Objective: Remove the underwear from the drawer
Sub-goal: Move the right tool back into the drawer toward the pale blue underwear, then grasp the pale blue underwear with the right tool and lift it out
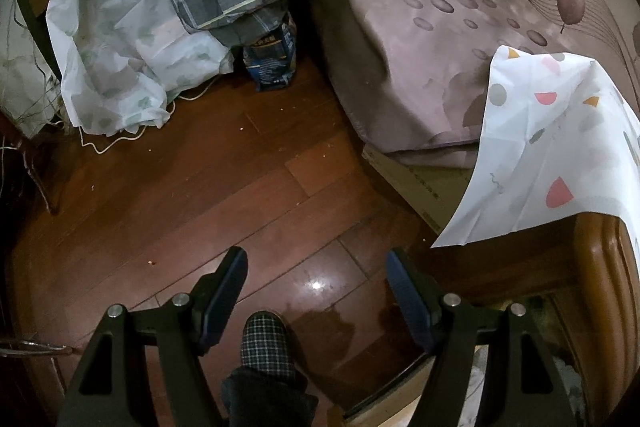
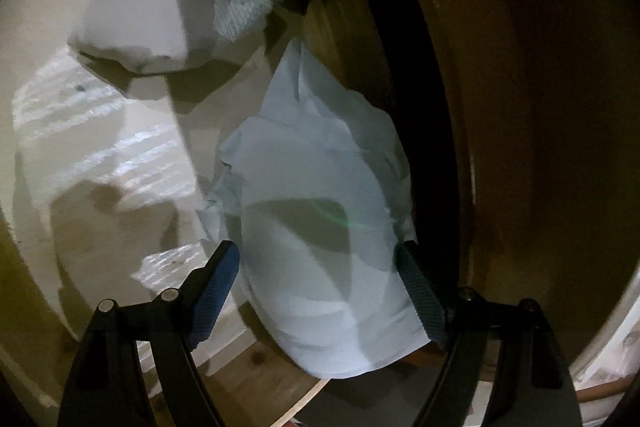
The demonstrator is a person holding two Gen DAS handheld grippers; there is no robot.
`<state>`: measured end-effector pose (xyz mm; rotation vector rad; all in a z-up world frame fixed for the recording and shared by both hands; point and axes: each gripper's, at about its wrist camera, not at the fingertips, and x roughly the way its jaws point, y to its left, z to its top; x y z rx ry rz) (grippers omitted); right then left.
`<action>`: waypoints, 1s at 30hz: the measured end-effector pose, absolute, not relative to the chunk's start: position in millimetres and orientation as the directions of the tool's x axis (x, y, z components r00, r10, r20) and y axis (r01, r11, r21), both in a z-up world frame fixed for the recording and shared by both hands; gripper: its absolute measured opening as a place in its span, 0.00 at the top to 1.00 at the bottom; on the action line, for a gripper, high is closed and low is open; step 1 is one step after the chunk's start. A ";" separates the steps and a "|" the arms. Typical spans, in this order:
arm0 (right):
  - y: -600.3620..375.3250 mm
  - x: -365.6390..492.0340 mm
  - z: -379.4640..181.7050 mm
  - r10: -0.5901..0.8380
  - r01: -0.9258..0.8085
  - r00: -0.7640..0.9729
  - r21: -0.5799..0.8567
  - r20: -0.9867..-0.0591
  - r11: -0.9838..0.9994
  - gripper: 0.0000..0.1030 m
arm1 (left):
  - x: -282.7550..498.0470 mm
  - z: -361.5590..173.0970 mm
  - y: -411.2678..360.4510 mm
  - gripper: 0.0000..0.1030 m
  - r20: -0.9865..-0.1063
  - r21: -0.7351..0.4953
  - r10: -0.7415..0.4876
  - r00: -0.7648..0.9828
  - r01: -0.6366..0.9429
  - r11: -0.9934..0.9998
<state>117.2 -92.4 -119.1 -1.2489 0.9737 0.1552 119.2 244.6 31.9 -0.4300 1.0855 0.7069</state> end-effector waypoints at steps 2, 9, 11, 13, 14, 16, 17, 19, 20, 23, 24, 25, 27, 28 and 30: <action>-94.1 120.0 -121.8 -0.396 -0.588 0.601 -0.719 -0.695 0.370 0.25 | 119.8 32.5 243.4 0.28 -0.907 0.021 0.308 0.286 -0.701 0.713; -96.3 125.4 -125.0 -0.390 -0.606 0.566 -0.687 -0.727 0.402 0.48 | 122.3 33.6 239.8 0.28 -0.902 0.029 0.317 0.293 -0.691 0.722; -96.8 124.8 -127.0 -0.387 -0.622 0.535 -0.660 -0.751 0.422 0.58 | 122.1 33.6 239.4 0.28 -0.901 0.028 0.318 0.295 -0.691 0.722; -97.4 123.6 -128.4 -0.379 -0.642 0.497 -0.624 -0.781 0.445 0.73 | 122.3 33.1 239.1 0.28 -0.901 0.030 0.318 0.295 -0.689 0.724; -97.2 122.7 -128.2 -0.368 -0.654 0.471 -0.597 -0.802 0.465 0.80 | 122.6 32.7 238.8 0.28 -0.901 0.031 0.318 0.294 -0.689 0.724; -94.7 119.0 -126.6 -0.348 -0.674 0.431 -0.553 -0.833 0.490 0.84 | 122.8 32.8 238.9 0.28 -0.902 0.031 0.317 0.293 -0.688 0.725; -93.6 117.1 -124.2 -0.333 -0.683 0.410 -0.528 -0.849 0.506 0.85 | 122.7 33.0 238.9 0.28 -0.902 0.028 0.315 0.295 -0.688 0.725; -94.2 116.2 -119.3 -0.289 -0.697 0.343 -0.448 -0.894 0.559 0.86 | 122.7 33.6 238.3 0.28 -0.901 0.028 0.315 0.298 -0.685 0.728; -93.5 113.9 -115.0 -0.258 -0.704 0.314 -0.407 -0.913 0.582 0.86 | 122.6 33.9 238.3 0.28 -0.900 0.031 0.318 0.299 -0.683 0.729; -94.8 110.1 -99.9 -0.159 -0.707 0.223 -0.272 -0.962 0.653 0.86 | 122.0 33.9 237.8 0.28 -0.899 0.032 0.319 0.299 -0.682 0.730; -95.7 109.3 -95.6 -0.131 -0.701 0.197 -0.233 -0.972 0.674 0.86 | 122.1 33.7 237.2 0.28 -0.899 0.031 0.318 0.300 -0.682 0.731; -94.0 109.6 -91.4 -0.110 -0.694 0.175 -0.202 -0.978 0.691 0.86 | 122.4 33.9 236.4 0.28 -0.899 0.030 0.317 0.302 -0.680 0.733; -95.5 105.6 -84.1 -0.070 -0.684 0.141 -0.148 -0.987 0.714 0.87 | 123.4 34.2 233.4 0.28 -0.898 0.033 0.316 0.308 -0.667 0.744; -96.1 106.5 -81.6 -0.054 -0.677 0.132 -0.130 -0.990 0.724 0.87 | 124.4 34.5 230.8 0.28 -0.897 0.038 0.317 0.309 -0.660 0.751; -100.6 106.7 -75.5 -0.025 -0.648 0.120 -0.097 -0.993 0.756 0.87 | 127.7 34.7 224.4 0.28 -0.895 0.045 0.315 0.317 -0.638 0.769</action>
